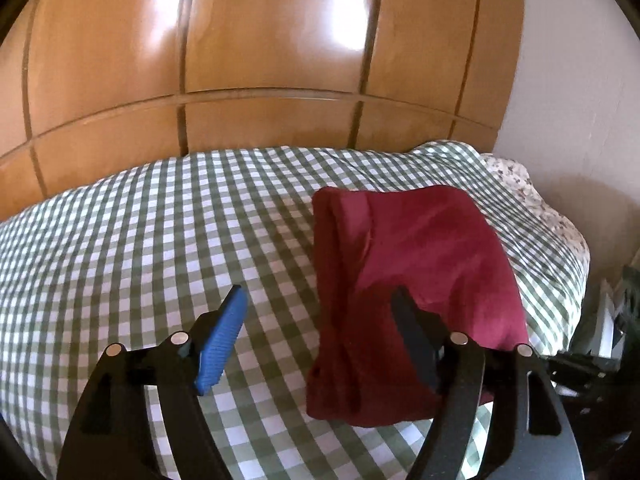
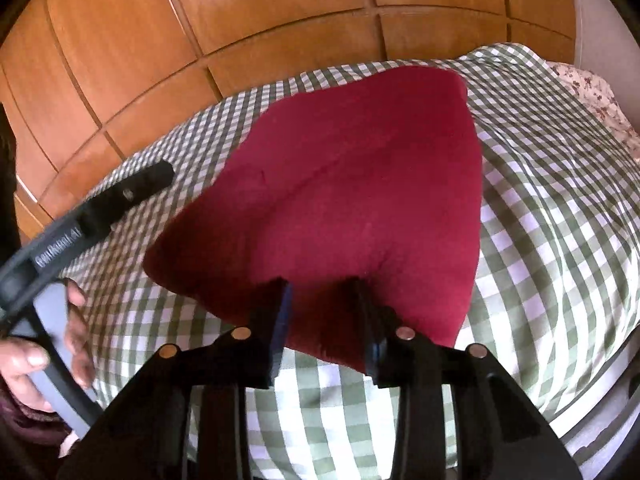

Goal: Fold small clothes
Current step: 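Release the red bundle and pull both grippers back from it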

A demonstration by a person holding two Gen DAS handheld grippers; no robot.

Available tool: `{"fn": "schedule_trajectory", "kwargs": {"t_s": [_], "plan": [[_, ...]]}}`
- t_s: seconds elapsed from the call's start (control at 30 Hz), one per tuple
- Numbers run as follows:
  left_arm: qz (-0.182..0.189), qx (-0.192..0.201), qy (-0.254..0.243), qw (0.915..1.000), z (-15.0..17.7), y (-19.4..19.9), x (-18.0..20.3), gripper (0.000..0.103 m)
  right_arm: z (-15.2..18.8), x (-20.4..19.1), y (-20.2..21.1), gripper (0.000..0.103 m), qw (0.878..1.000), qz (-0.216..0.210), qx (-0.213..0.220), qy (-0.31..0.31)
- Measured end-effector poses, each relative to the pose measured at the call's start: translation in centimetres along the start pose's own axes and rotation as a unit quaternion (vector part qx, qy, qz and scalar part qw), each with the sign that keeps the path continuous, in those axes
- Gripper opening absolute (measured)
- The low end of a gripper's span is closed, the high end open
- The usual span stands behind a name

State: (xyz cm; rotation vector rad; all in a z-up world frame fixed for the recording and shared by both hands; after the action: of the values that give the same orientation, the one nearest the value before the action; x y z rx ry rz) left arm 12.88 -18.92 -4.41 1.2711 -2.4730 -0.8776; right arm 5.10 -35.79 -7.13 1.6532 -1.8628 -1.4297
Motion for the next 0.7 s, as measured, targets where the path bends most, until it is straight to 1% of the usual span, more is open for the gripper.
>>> {"fn": "schedule_trajectory", "kwargs": {"t_s": [0.07,0.13,0.27,0.5,0.57,0.7], "plan": [[0.002,0.0,-0.001,1.0,0.0,0.0,0.2,0.074,-0.7,-0.3,1.2,0.04,1.0,-0.003,0.011,-0.007],[0.001,0.0,-0.005,1.0,0.0,0.0,0.5,0.074,-1.7,-0.3,2.4,0.044,1.0,0.0,0.03,-0.008],[0.0,-0.004,-0.012,0.9999,0.3,-0.4,0.8,0.074,-3.8,0.2,3.1,0.045,0.998,0.007,0.056,-0.022],[-0.006,-0.023,-0.02,0.9995,1.1,-1.9,0.9,0.074,-7.1,1.2,1.0,0.046,0.997,0.022,0.06,-0.051],[-0.005,-0.034,-0.019,0.9992,1.6,-2.6,0.8,0.074,-7.5,1.3,-0.1,0.047,0.997,0.026,0.057,-0.055],[0.005,-0.062,-0.01,0.998,3.0,-4.6,0.8,0.074,-7.3,1.5,-2.7,0.048,0.996,0.056,0.052,-0.038]]}}
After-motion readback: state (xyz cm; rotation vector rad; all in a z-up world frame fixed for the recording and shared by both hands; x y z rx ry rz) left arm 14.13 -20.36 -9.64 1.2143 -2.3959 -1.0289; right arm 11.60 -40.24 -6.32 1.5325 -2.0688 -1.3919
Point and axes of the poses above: each gripper's, at about its wrist camera, not at the fingertips, and y roughly against the way its jaws point, x to its right, z to its underside, the point moved 10 cm from there along -y, roughly the way its jaws point, and after that the axes turned 15 degrees about -y, right-handed, at the moved point
